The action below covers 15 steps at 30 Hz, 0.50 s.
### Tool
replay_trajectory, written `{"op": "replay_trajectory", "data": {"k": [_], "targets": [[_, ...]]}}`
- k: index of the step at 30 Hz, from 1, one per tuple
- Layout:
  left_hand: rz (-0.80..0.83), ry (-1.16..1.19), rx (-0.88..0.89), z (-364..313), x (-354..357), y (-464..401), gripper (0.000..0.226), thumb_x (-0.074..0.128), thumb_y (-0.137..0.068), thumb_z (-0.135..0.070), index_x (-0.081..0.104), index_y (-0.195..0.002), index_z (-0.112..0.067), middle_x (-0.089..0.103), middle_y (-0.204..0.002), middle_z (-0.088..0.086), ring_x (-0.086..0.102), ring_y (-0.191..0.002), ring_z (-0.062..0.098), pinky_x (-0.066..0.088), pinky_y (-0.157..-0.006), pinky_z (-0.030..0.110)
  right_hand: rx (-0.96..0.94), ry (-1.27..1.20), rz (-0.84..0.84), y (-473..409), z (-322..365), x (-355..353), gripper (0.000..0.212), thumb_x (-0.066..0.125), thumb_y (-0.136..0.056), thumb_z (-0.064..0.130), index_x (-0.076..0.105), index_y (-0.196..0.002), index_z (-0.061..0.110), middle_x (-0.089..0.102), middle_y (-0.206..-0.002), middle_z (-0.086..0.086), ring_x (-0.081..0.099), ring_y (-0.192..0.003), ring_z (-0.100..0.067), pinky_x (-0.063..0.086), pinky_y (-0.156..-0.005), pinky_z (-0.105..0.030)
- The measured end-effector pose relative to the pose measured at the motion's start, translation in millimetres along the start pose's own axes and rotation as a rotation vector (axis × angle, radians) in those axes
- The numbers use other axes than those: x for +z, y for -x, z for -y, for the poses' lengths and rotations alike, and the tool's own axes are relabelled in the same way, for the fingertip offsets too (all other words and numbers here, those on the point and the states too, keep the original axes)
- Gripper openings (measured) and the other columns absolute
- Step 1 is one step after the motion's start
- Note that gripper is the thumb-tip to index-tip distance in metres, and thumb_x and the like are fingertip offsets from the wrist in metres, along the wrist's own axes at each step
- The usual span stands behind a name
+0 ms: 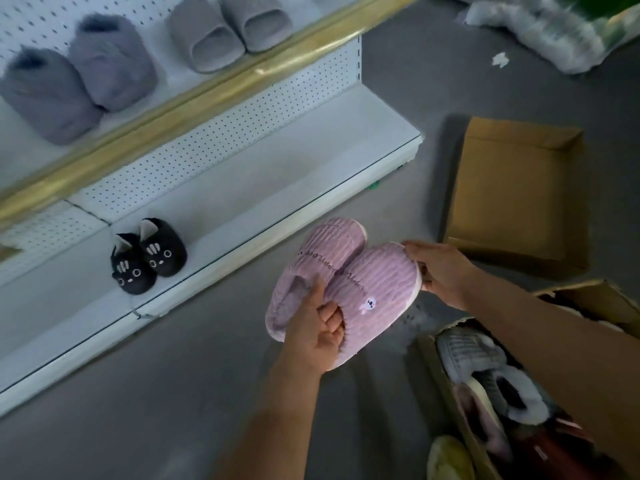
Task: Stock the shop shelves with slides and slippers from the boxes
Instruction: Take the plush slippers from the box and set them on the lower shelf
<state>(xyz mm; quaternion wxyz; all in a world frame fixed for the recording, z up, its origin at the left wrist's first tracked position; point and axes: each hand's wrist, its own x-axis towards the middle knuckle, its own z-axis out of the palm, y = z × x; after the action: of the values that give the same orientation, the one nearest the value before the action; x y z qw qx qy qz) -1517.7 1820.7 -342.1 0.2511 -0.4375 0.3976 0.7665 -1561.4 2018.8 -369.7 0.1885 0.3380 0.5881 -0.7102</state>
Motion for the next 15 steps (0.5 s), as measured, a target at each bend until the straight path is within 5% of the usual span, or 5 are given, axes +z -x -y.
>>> {"op": "replay_trajectory", "data": {"k": [4,10,15], "targets": [[-0.018,-0.039,0.039,-57.1,-63.4,28.1,0.079,0.066,-0.086,-0.043,0.038,-0.144,0.002,0.048,-0.145,0.016,0.045,-0.135,0.028,0.033,-0.110,0.036,-0.002,0.067,0.054,34.9,4.5,76.2,0.017,0.054,-0.095,0.014,0.068,-0.104,0.015,0.068,-0.097,-0.007,0.061,-0.085,-0.020,0.048,-0.068,-0.029],[-0.063,-0.144,0.114,-150.2,-161.1,85.8,0.074,0.068,-0.084,-0.042,0.044,-0.141,-0.001,0.053,-0.141,0.013,0.056,-0.114,0.022,0.039,-0.096,0.033,0.034,0.160,0.202,96.0,5.9,192.8,0.017,0.057,-0.092,0.010,0.070,-0.102,0.012,0.071,-0.090,-0.007,0.064,-0.081,-0.024,0.050,-0.071,-0.033],[-0.102,-0.214,0.167,-224.5,-238.8,123.8,0.047,0.067,-0.086,-0.044,0.059,-0.119,-0.012,0.067,-0.105,0.005,0.059,-0.092,0.018,0.043,-0.074,0.029,0.041,0.261,0.345,134.3,8.2,281.3,0.020,0.054,-0.093,0.010,0.066,-0.108,0.014,0.075,-0.086,-0.004,0.070,-0.074,-0.019,0.051,-0.076,-0.034]]}}
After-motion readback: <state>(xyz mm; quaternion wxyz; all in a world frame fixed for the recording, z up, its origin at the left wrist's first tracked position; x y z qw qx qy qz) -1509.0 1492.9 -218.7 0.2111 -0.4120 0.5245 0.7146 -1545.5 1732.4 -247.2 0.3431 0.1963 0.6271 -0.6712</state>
